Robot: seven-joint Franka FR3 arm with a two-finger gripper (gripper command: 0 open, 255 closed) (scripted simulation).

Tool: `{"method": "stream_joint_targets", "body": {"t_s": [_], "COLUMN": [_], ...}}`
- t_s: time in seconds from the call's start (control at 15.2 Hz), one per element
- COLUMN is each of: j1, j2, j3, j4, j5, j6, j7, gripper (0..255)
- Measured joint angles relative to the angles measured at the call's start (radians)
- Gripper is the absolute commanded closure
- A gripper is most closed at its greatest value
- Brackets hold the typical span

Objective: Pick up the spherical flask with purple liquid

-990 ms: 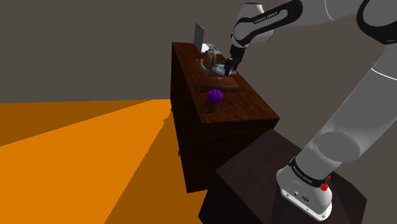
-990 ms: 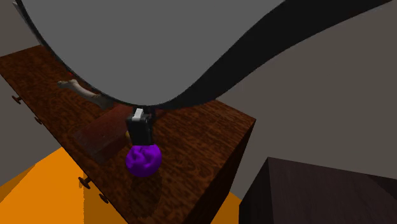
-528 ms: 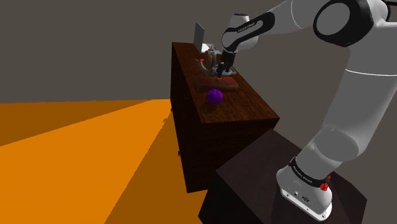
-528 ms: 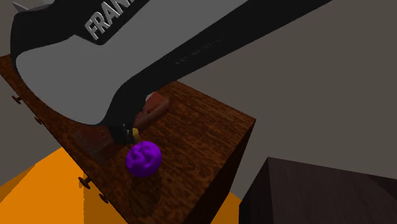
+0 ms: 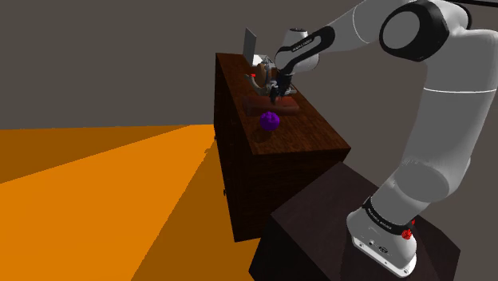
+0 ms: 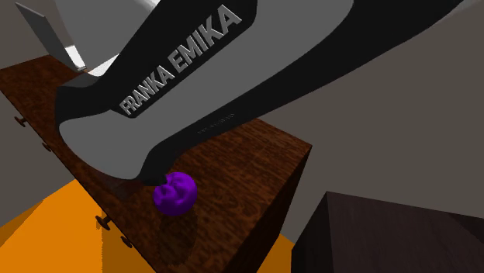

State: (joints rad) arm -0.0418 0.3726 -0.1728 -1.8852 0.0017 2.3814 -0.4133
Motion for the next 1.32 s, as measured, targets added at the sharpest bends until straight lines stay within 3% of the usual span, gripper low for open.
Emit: {"method": "stream_joint_targets", "body": {"t_s": [0.07, 0.73, 1.32], "j1": [0.0, 0.0, 0.002], "j2": [0.002, 0.004, -0.05], "j3": [0.0, 0.001, -0.005], "j4": [-0.004, -0.006, 0.03], "j5": [0.0, 0.001, -0.008], "j6": [0.006, 0.011, -0.08], "j7": [0.0, 0.0, -0.001], "gripper": [255, 255, 255]}}
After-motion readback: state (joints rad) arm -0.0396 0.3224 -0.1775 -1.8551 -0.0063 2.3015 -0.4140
